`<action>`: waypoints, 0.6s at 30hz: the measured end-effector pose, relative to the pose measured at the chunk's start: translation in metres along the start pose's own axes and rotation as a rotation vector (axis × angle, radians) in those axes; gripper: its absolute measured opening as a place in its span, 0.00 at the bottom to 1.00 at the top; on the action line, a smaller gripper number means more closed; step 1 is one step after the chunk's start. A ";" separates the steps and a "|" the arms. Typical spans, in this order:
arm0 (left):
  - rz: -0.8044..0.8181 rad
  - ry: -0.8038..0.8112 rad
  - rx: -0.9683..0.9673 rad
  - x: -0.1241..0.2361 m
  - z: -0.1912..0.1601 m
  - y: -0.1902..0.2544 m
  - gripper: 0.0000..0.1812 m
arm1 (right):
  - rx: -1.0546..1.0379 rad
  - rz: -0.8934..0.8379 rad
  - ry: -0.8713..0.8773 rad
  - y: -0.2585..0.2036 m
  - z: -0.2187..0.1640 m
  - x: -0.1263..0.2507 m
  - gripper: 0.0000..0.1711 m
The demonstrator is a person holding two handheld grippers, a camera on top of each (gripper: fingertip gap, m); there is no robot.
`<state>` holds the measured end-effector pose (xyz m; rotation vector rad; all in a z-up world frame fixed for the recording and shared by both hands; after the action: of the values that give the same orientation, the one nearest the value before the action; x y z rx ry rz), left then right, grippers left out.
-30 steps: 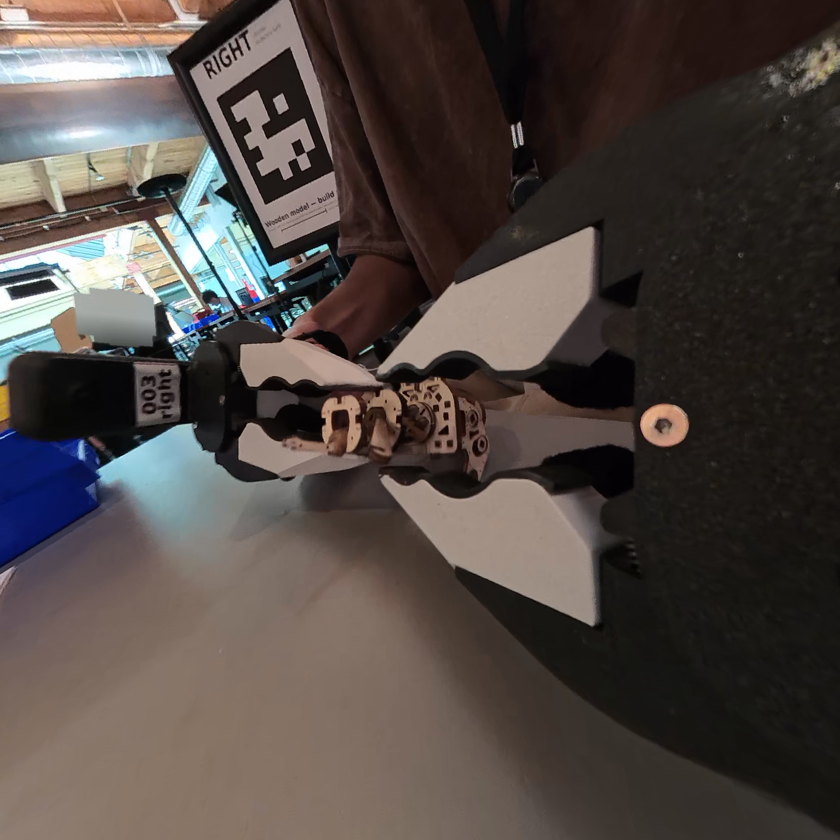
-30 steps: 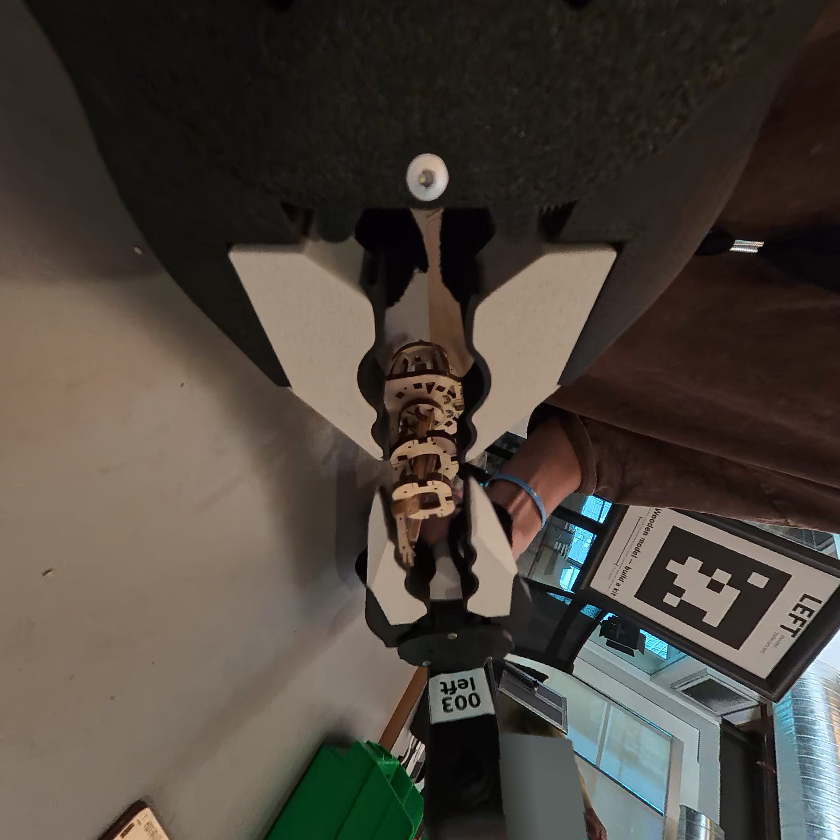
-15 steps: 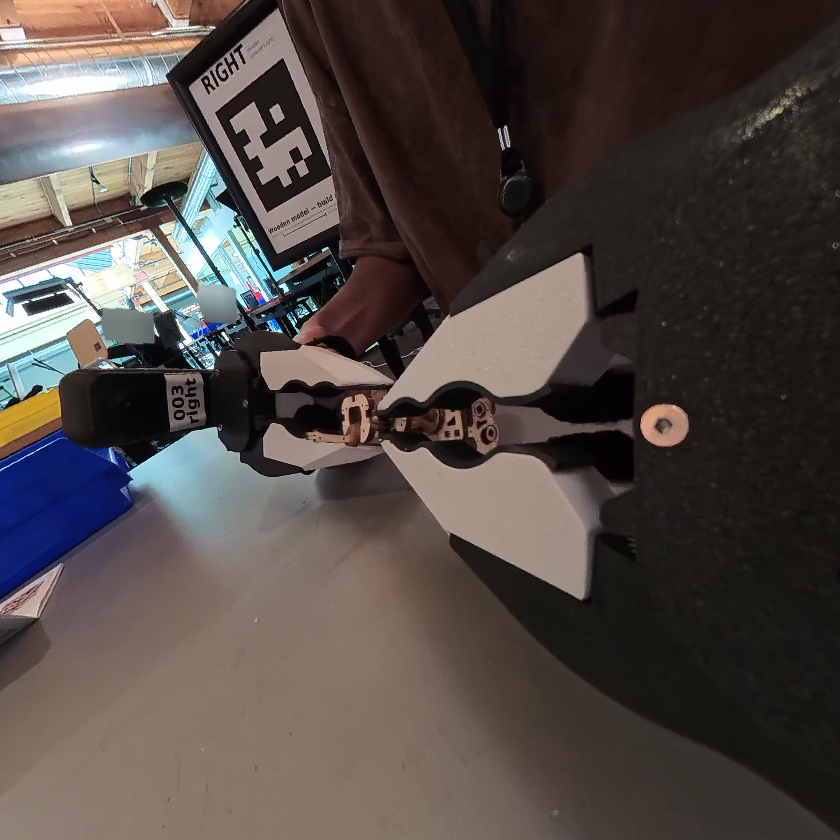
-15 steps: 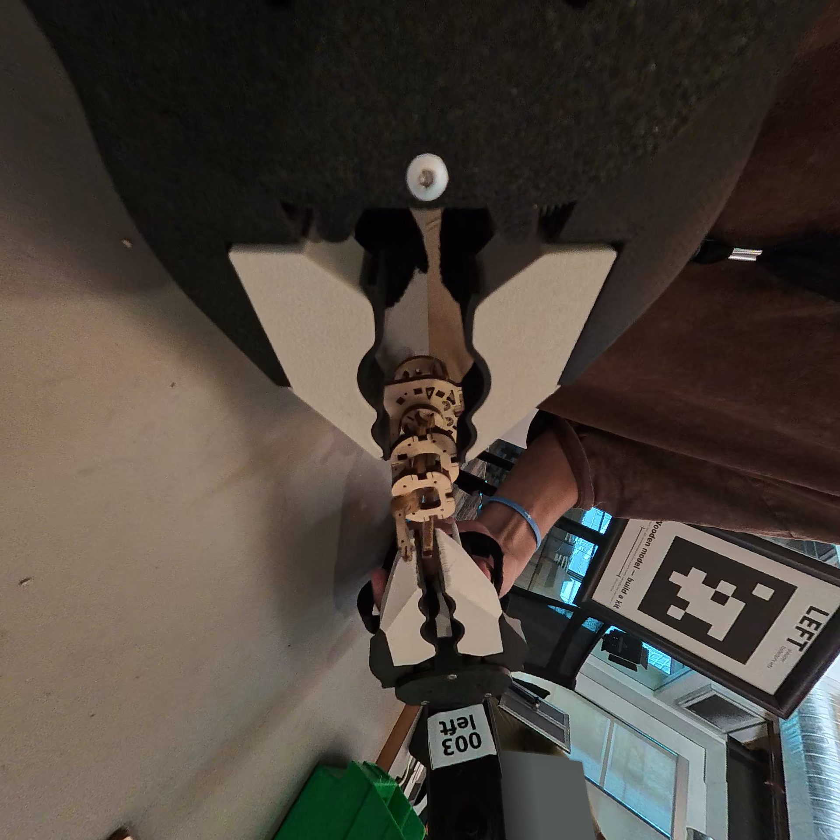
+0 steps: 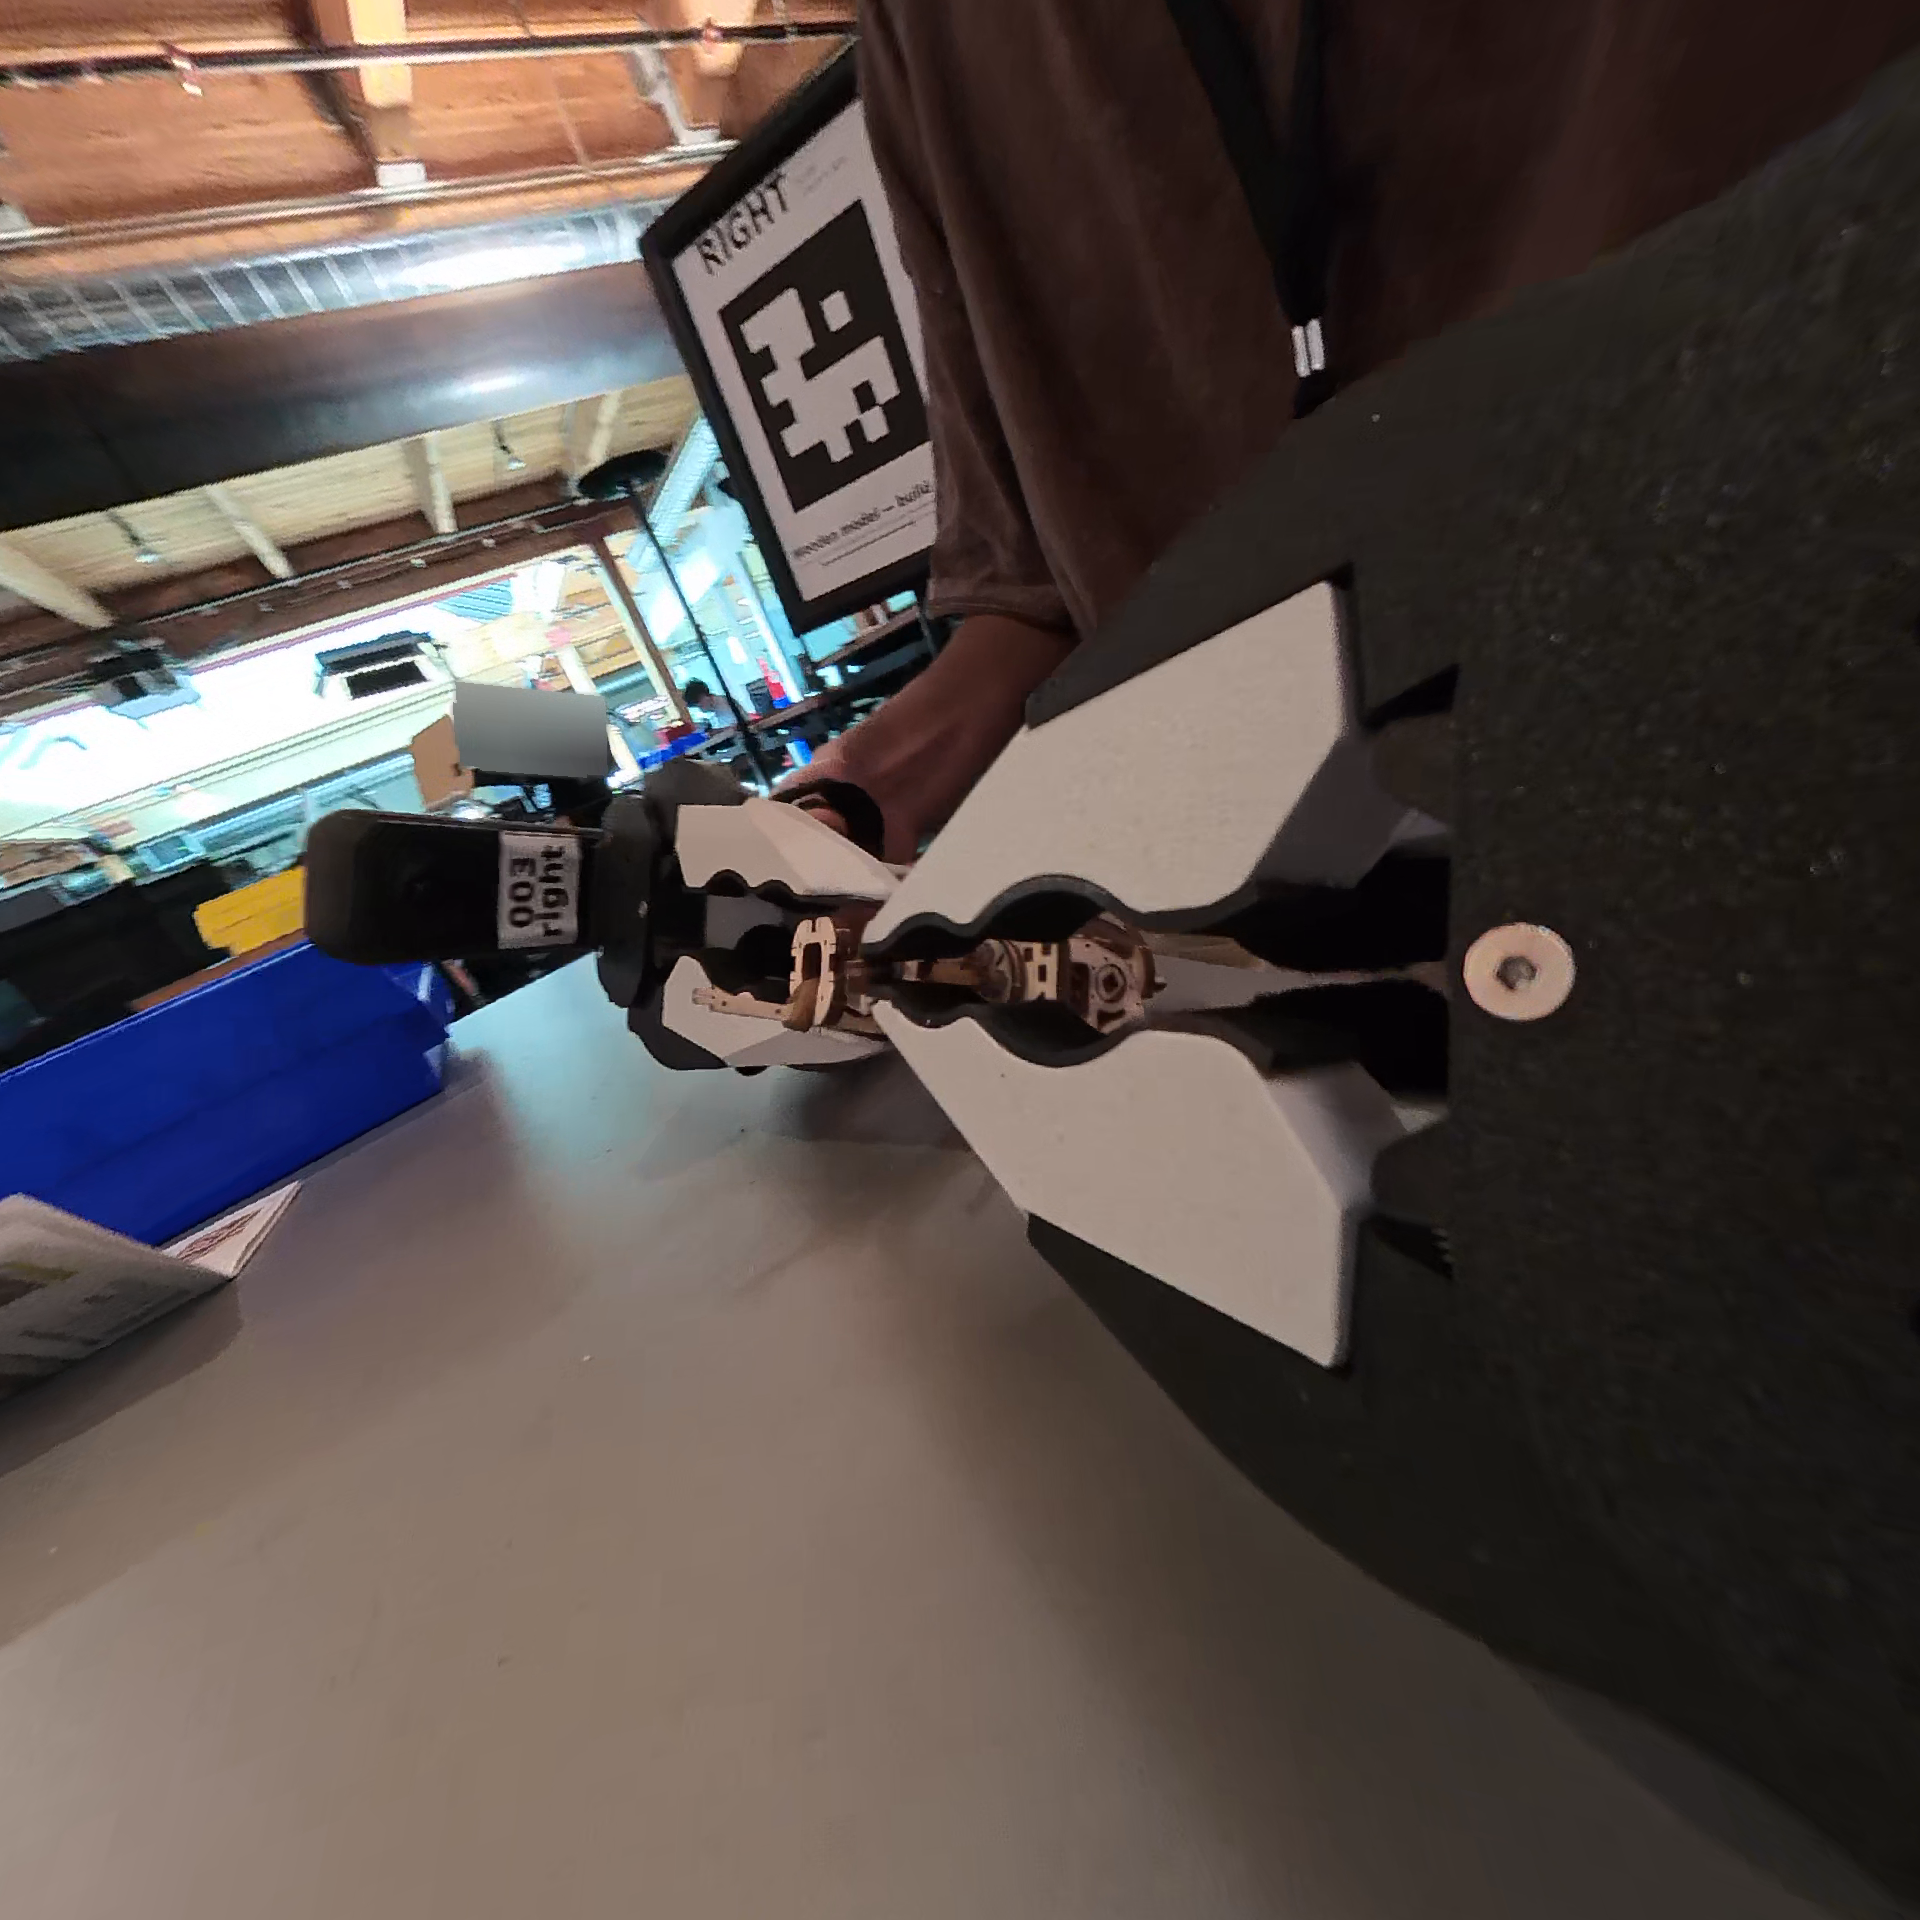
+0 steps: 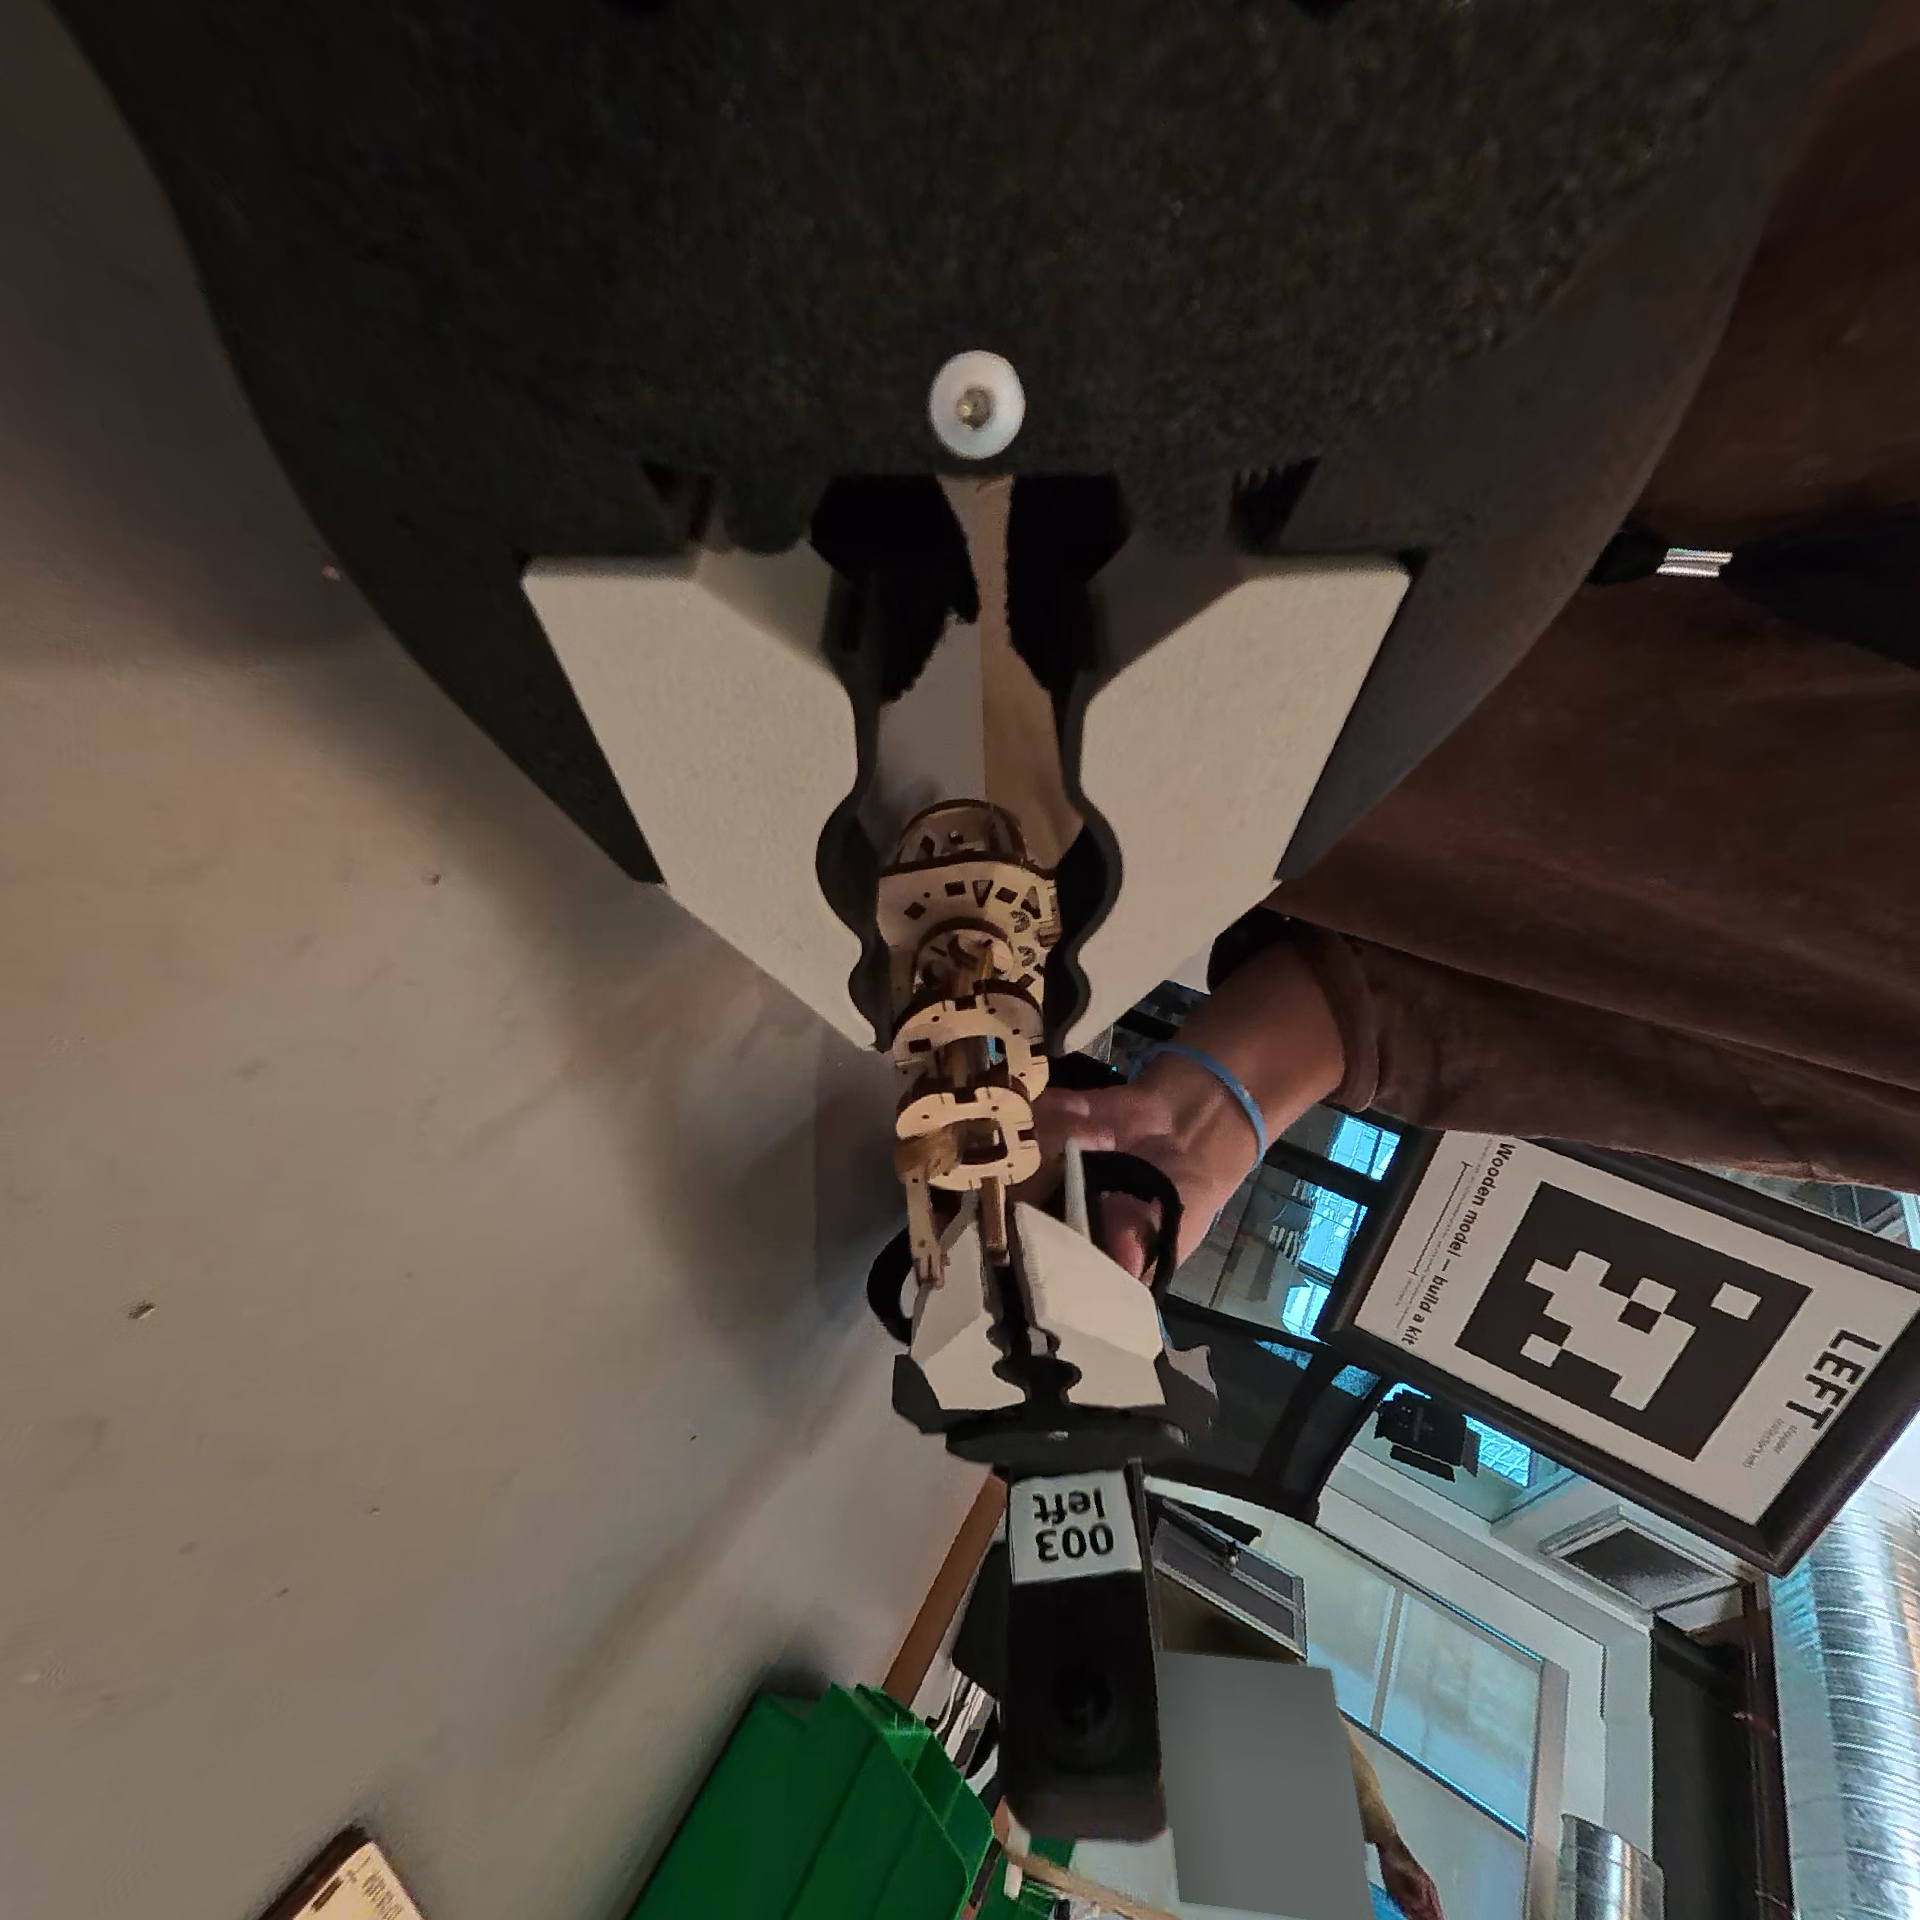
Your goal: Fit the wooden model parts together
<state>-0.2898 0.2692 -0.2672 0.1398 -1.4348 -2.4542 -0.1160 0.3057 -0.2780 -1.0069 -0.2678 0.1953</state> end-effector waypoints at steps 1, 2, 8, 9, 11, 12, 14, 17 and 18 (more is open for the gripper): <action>0.010 0.029 0.015 0.000 -0.001 0.000 0.00 | -0.002 -0.001 0.003 0.000 0.000 0.000 0.16; 0.011 0.058 0.033 0.000 -0.001 0.000 0.00 | -0.005 -0.001 0.006 0.001 0.001 0.000 0.16; 0.018 0.197 0.122 0.002 -0.005 0.001 0.00 | -0.017 -0.001 0.011 0.001 0.001 0.001 0.16; 0.019 0.206 0.121 0.002 -0.006 0.001 0.00 | -0.018 -0.001 0.010 0.001 0.001 0.001 0.16; 0.033 0.191 0.112 0.000 -0.008 0.002 0.00 | -0.020 -0.001 0.007 0.002 0.001 0.000 0.16; 0.035 0.191 0.109 -0.001 -0.009 0.003 0.00 | -0.020 -0.001 0.006 0.001 0.001 0.000 0.16; 0.033 0.202 0.124 -0.002 -0.009 0.003 0.00 | -0.023 -0.005 0.010 0.002 0.001 0.000 0.16; 0.036 0.240 0.162 -0.004 -0.012 0.003 0.00 | -0.025 -0.011 0.019 0.002 0.001 0.001 0.16; 0.038 0.253 0.174 -0.006 -0.014 0.003 0.00 | -0.024 -0.013 0.020 0.002 0.001 0.001 0.16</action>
<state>-0.2807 0.2578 -0.2718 0.4395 -1.5175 -2.1868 -0.1158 0.3080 -0.2792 -1.0304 -0.2588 0.1705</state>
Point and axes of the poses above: each gripper's, where its closed fingertips meet, x back along the fingers, z out of its top, y = z × x across the jaws, the point moved 8 cm from there along x, back along the fingers, and after that the axes turned 2 degrees about y, right-handed, at the moved point
